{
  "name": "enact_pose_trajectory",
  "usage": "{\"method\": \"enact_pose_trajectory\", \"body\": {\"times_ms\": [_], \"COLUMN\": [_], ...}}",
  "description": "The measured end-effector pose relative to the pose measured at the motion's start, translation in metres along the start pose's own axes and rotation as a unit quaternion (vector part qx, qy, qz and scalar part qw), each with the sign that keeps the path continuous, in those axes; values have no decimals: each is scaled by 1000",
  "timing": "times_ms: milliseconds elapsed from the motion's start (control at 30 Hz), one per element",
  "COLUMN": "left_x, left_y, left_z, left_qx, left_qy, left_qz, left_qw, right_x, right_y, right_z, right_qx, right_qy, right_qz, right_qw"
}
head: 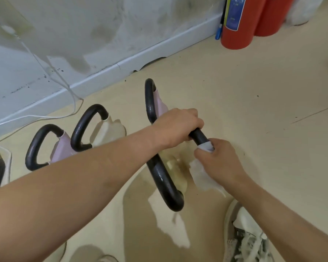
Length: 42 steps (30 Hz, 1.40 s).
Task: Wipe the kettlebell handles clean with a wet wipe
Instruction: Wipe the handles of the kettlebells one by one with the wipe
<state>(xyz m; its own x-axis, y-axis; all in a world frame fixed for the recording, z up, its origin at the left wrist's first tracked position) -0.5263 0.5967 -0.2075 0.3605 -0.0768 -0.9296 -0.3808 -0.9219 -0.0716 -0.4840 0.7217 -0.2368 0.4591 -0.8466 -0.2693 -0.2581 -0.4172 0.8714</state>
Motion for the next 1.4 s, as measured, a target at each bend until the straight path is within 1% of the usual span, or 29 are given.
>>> {"method": "enact_pose_trajectory", "body": {"times_ms": [67, 133, 233, 300, 367, 400, 467, 500, 567, 633, 667, 700, 733, 800, 833, 867, 900, 967, 1000, 1033, 1133, 1167, 1233, 1300, 1367, 1400], "left_x": [11, 14, 12, 13, 13, 12, 7, 1, -13, -21, -19, -13, -2, 22, 31, 35, 38, 39, 40, 40, 44, 46, 48, 49, 50, 50], "left_y": [2, 3, 1, 2, 4, 4, 0, -5, -21, -45, -58, -71, -81, -97, -102, -105, -107, -110, -110, -110, -105, -103, -99, -96, -94, -93], "left_z": [1, 3, 8, 11, 10, 8, 1, -4, -20, -42, -52, -59, -63, -63, -63, -62, -62, -59, -56, -54, -46, -44, -39, -35, -31, -30], "left_qx": [-4, -2, 1, -4, -31, -54, -118, -157, -229, -278, -296, -312, -326, -351, -366, -384, -398, -412, -411, -407, -405, -408, -419, -421, -416, -413], "left_qy": [9, 2, -13, -22, -16, -5, 11, -1, -80, -169, -198, -209, -202, -171, -163, -162, -166, -171, -168, -162, -136, -133, -133, -132, -135, -139], "left_qz": [-8, -16, -27, -37, -71, -99, -173, -206, -255, -313, -347, -382, -421, -501, -541, -581, -621, -704, -733, -750, -767, -769, -768, -769, -772, -770], "left_qw": [1000, 1000, 1000, 999, 997, 994, 978, 966, 936, 892, 868, 845, 822, 772, 739, 699, 654, 552, 515, 495, 478, 473, 466, 462, 461, 467], "right_x": [6, 7, 4, 5, 8, 8, 6, 3, -2, -6, -7, -8, -7, -7, -9, -11, -15, -22, -26, -30, -38, -41, -41, -40, -43, -45], "right_y": [-10, -15, -17, -17, -19, -19, -19, -16, -11, -7, -7, -7, -9, -14, -15, -18, -21, -27, -29, -33, -44, -48, -52, -55, -61, -65], "right_z": [3, 5, 8, 11, 12, 12, 12, 11, 9, 6, 5, 4, 5, 6, 6, 7, 8, 9, 9, 10, 12, 14, 16, 17, 21, 23], "right_qx": [-2, -7, -14, -16, -16, -13, 5, 14, 17, 14, 15, 22, 29, 42, 53, 69, 79, 75, 70, 68, 74, 75, 88, 122, 154, 166], "right_qy": [-18, -30, -55, -53, -24, 4, 76, 109, 152, 184, 201, 219, 239, 268, 269, 258, 242, 216, 198, 175, 101, 94, 130, 181, 201, 205], "right_qz": [-25, -36, -30, -30, -37, -31, 2, 22, 66, 124, 152, 174, 189, 204, 210, 215, 217, 220, 221, 214, 160, 147, 162, 228, 282, 286], "right_qw": [1000, 999, 998, 998, 999, 999, 997, 994, 986, 975, 968, 960, 952, 940, 939, 939, 942, 948, 952, 959, 979, 982, 974, 949, 926, 921]}}
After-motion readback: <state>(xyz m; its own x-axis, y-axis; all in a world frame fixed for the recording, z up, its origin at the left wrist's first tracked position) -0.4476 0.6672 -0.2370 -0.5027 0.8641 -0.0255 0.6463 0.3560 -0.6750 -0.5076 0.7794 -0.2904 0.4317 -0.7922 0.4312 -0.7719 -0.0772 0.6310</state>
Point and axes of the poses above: each hand's wrist, its own z-axis towards the middle knuckle, its own x-axis out of the palm, y = z × x, the point moved 4 cm from there along z, towards the middle knuckle, and after that the axes turned 4 degrees about y, right-handed, at the moved point
